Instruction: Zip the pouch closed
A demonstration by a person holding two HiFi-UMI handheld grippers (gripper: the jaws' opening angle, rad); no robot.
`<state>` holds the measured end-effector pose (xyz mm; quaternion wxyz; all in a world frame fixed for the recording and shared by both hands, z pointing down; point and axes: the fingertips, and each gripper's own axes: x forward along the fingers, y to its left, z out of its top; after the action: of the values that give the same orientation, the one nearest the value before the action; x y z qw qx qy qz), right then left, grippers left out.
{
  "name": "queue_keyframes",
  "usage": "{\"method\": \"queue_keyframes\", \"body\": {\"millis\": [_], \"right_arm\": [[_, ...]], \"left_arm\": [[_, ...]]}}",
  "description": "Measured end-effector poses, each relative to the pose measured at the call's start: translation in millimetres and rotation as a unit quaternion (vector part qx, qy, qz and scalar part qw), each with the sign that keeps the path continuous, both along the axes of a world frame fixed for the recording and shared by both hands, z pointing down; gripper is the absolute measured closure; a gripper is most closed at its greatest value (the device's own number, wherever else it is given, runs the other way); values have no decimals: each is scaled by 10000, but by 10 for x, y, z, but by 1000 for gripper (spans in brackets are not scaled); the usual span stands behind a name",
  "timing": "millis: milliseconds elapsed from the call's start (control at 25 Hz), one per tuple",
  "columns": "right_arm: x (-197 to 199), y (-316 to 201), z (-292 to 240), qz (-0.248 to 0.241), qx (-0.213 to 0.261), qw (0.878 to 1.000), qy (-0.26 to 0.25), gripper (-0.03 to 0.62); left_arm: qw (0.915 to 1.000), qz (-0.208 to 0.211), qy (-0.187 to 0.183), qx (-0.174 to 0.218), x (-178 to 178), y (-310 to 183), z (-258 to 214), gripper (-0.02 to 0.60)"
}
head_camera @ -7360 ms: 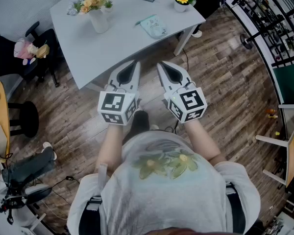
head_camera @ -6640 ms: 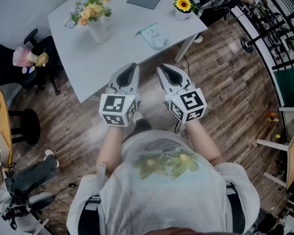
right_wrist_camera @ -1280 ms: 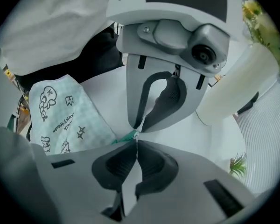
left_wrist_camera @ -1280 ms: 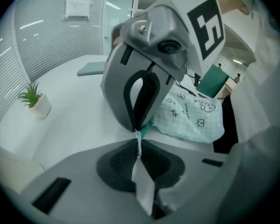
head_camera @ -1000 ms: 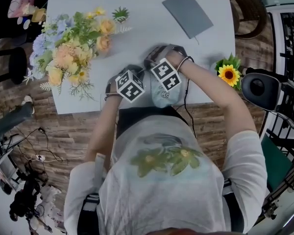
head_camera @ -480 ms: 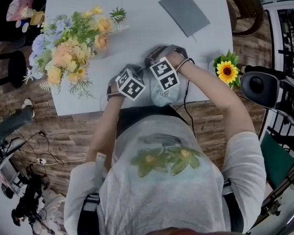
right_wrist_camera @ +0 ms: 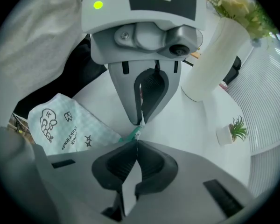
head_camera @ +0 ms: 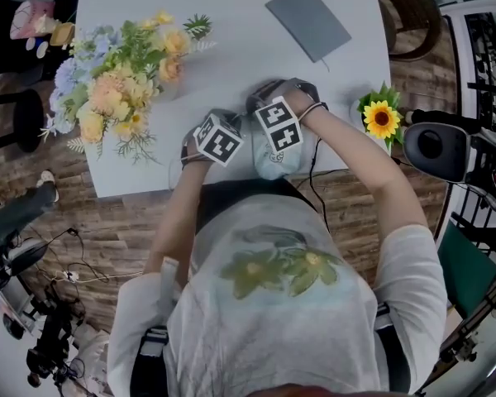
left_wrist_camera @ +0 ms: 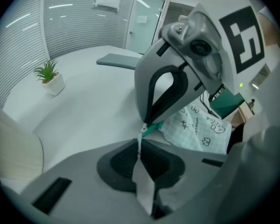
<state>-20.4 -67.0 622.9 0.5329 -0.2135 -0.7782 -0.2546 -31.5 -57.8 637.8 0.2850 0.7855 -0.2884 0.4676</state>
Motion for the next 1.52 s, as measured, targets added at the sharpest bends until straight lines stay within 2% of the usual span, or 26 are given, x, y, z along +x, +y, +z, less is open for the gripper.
{"method": "queue_keyframes", "body": {"millis": [280,520,720,1240,1520], "right_arm": [[15,-7,-3,31,46,10000,-6,576],[31,-13,6,-129,335,9993,101,576],[46,-18,-6,-37,302,9995,97,576],[126,-30,-17,-164,462,9984,285,576],[210,-52,-5,43,412,9989,226,576]], "left_arm": [[10000,-53,-65,17,-16,-12,22,557],[9999,-115,-58,-65,4,2,16,557],[9998,-142,-78,-80,9,-5,14,557],[9997,-133,-179,-140,7,-7,16,557],[9996,-83,-221,-123,10,-10,21,557]]}}
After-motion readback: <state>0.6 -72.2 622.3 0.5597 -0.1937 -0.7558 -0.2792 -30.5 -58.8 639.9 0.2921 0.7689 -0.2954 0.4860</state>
